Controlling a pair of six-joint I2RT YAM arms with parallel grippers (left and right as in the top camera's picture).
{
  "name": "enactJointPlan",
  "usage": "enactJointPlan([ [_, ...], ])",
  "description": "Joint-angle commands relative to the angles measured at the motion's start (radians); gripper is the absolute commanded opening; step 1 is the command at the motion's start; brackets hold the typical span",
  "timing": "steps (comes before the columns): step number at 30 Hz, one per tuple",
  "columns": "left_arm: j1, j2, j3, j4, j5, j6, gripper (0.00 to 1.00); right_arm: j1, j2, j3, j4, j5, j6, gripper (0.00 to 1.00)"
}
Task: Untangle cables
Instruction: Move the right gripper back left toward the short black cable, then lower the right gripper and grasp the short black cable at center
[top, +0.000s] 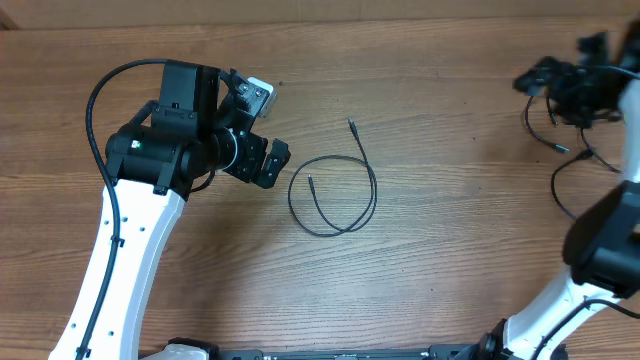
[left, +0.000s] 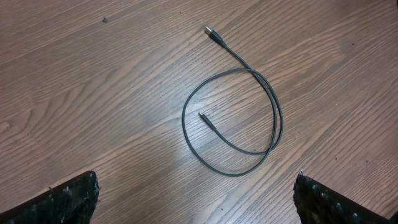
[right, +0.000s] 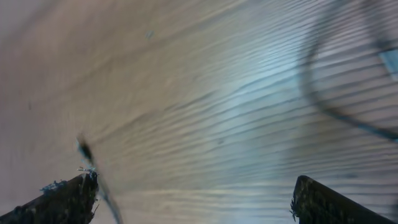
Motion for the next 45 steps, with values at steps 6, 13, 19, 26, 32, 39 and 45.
enactJointPlan([
  [6,0.0,0.005,0.007,0.0,-0.006,-0.01,1.0,0.252,-0.024,-0.002,-0.086,0.085,-0.014,1.0],
  [13,0.0,0.005,0.007,0.0,-0.006,-0.01,1.0,0.465,-0.014,-0.079,-0.103,0.212,-0.009,1.0],
  [19,0.0,0.005,0.007,0.0,-0.006,-0.01,0.99,0.631,-0.014,-0.27,0.013,0.297,0.078,1.0],
  [26,0.0,0.005,0.007,0.0,-0.006,-0.01,1.0,0.752,-0.014,-0.45,0.19,0.297,0.126,1.0],
  [32,0.0,0.005,0.007,0.0,-0.006,-0.01,1.0,0.777,-0.014,-0.494,0.245,0.317,0.174,1.0],
  [39,0.0,0.005,0.007,0.0,-0.006,-0.01,1.0,0.779,-0.014,-0.499,0.274,0.315,0.178,0.95],
  [45,0.0,0.005,0.007,0.0,-0.006,-0.01,1.0,0.784,-0.014,-0.508,0.309,0.331,0.178,0.73],
])
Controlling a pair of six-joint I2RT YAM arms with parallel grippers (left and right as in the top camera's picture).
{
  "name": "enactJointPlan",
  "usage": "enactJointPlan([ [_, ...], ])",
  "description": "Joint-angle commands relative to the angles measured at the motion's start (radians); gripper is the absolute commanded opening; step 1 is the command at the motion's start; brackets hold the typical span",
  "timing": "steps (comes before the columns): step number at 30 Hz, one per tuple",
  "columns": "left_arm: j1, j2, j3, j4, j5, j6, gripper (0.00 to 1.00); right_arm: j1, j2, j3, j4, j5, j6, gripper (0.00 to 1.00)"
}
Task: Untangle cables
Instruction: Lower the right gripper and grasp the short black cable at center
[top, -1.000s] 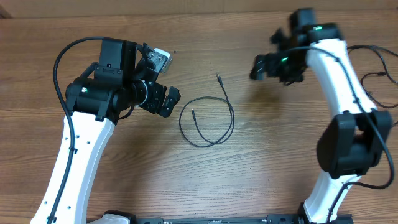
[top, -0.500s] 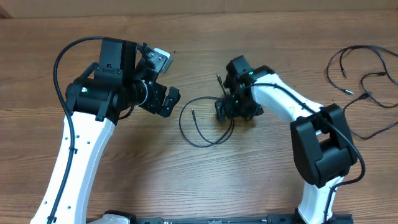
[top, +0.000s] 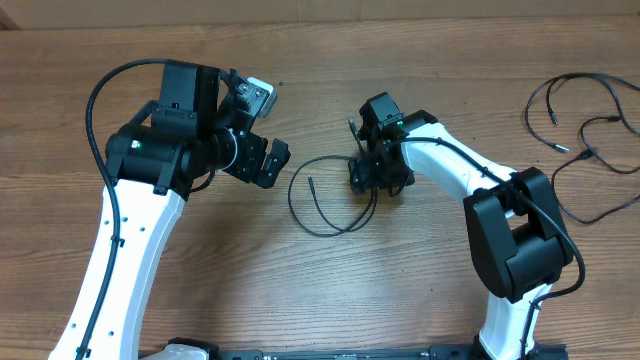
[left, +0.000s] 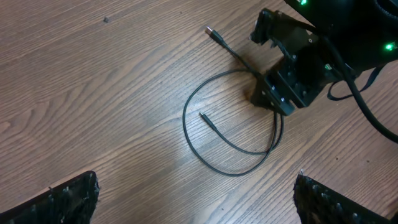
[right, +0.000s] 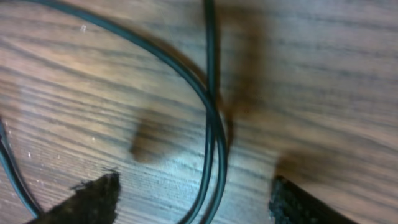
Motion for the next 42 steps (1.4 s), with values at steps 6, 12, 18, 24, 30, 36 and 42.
enactJointPlan([
  [6,0.0,0.005,0.007,0.0,-0.003,-0.01,1.0,0.008,-0.013,-0.071,0.062,0.037,0.002,0.74],
  [12,0.0,0.005,0.007,0.0,-0.003,-0.01,1.0,0.013,-0.013,-0.135,0.108,0.051,-0.002,0.74],
  [18,0.0,0.005,0.007,0.0,-0.003,-0.01,1.0,0.03,-0.013,-0.177,0.138,0.051,-0.002,0.72],
  [24,0.0,0.005,0.007,0.0,-0.003,-0.01,1.0,0.046,-0.013,-0.181,0.156,0.051,-0.005,0.68],
  [30,0.0,0.005,0.007,0.0,-0.003,-0.01,0.99,0.049,-0.013,-0.181,0.149,0.091,-0.039,0.67],
  [36,0.0,0.005,0.007,0.0,-0.003,-0.01,1.0,0.071,-0.013,-0.181,0.135,0.173,-0.05,0.68],
  [42,0.0,0.005,0.007,0.0,-0.003,-0.01,1.0,0.085,-0.013,-0.181,0.134,0.182,-0.058,0.65],
])
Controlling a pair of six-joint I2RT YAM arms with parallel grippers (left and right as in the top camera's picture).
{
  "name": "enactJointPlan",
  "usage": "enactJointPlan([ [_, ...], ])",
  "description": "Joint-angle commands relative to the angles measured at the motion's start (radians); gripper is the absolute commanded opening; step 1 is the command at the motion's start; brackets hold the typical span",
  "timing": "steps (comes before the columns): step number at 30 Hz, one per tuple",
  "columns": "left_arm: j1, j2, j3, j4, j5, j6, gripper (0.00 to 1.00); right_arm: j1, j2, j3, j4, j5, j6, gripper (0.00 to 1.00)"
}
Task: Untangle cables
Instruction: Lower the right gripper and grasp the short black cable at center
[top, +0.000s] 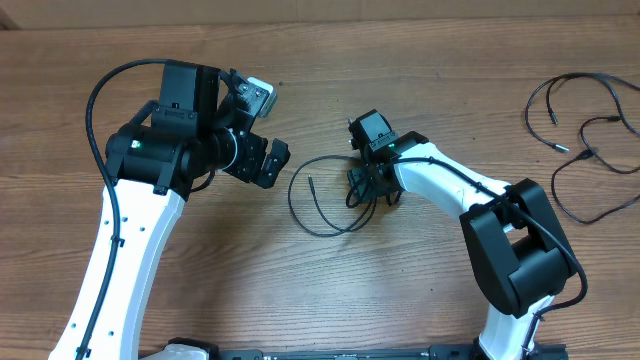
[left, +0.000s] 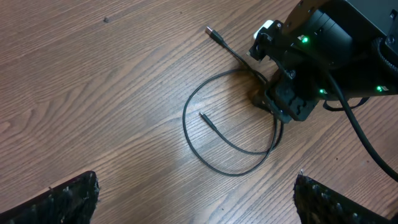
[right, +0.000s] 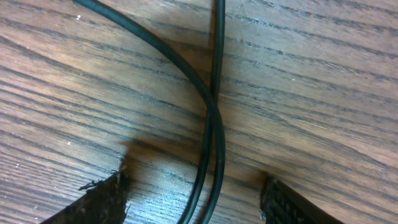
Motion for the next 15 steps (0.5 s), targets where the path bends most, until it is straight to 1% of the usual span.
enactJointPlan([
  [1,0.0,0.005,0.007,0.0,-0.003,-0.01,1.0,0.013,0.045,-0.044,-0.016,0.011,-0.01,0.6],
  [2,0.0,0.005,0.007,0.0,-0.003,-0.01,1.0,0.013,0.045,-0.044,-0.016,0.011,-0.01,0.58],
  [6,0.0,0.005,0.007,0.0,-0.003,-0.01,1.0,0.013,0.045,-0.044,-0.017,0.011,-0.01,0.42],
  [9,0.0,0.005,0.007,0.0,-0.003,-0.01,1.0,0.013,0.045,-0.044,-0.016,0.011,-0.01,0.33],
  [13,0.0,0.005,0.007,0.0,-0.003,-0.01,1.0,0.013,0.045,-0.045,-0.016,0.011,-0.01,0.12],
  [15,0.0,0.005,0.007,0.0,-0.003,-0.01,1.0,0.013,0.045,-0.045,-0.016,0.011,-0.01,0.07],
])
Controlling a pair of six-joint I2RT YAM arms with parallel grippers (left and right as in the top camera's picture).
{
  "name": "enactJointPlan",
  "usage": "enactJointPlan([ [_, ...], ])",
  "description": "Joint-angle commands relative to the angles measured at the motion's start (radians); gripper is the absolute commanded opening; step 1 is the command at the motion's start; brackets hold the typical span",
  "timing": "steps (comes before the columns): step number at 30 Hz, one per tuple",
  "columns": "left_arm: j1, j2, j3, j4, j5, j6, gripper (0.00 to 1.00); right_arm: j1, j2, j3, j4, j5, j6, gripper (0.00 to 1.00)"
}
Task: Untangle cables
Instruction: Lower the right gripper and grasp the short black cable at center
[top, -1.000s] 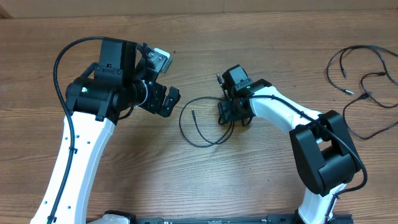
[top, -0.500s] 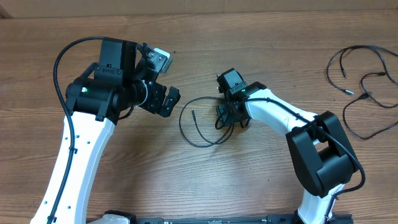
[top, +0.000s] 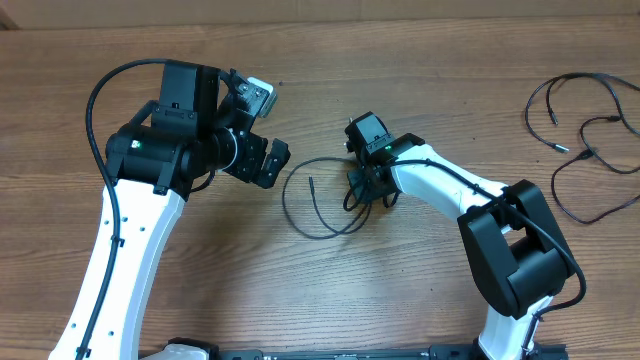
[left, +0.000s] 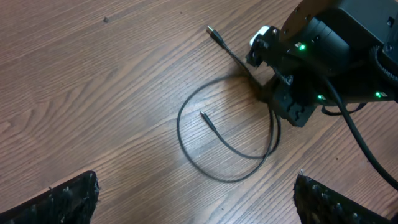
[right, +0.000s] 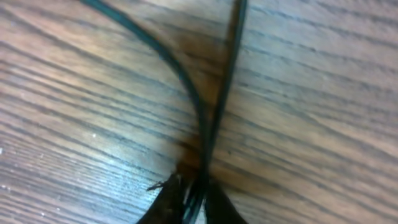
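A thin black cable (top: 284, 198) lies in a loose loop on the wooden table, one plug end (left: 211, 31) pointing away and the other end inside the loop. My right gripper (top: 365, 190) is down at the loop's right side. In the right wrist view, my right gripper (right: 199, 196) is shut on both strands of the cable (right: 230, 62) just below their crossing. My left gripper (top: 272, 165) hovers left of the loop. Seen from its own wrist, the left gripper (left: 196, 190) is open and empty above the cable (left: 179, 127).
A bundle of other black cables (top: 590, 150) lies at the far right of the table (top: 200, 300). The left arm's white link runs down the left side.
My right gripper, open astride the crossing strands, is now shut on them. The loop has shifted slightly to the left. The left arm has not moved.
At first the looped cable lay alone at the centre while my right arm was at the far right by the other cables. Then the right gripper stood open over the loop's right side, then astride the crossing, and now it pinches both strands.
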Motion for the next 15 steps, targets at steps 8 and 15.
enactJointPlan([
  [8,0.0,0.005,0.007,0.0,-0.003,-0.01,1.0,-0.004,0.045,-0.042,-0.004,0.029,0.007,0.04],
  [15,0.0,0.005,0.007,0.0,-0.003,-0.01,1.0,-0.038,0.034,-0.004,-0.064,0.026,0.075,0.04],
])
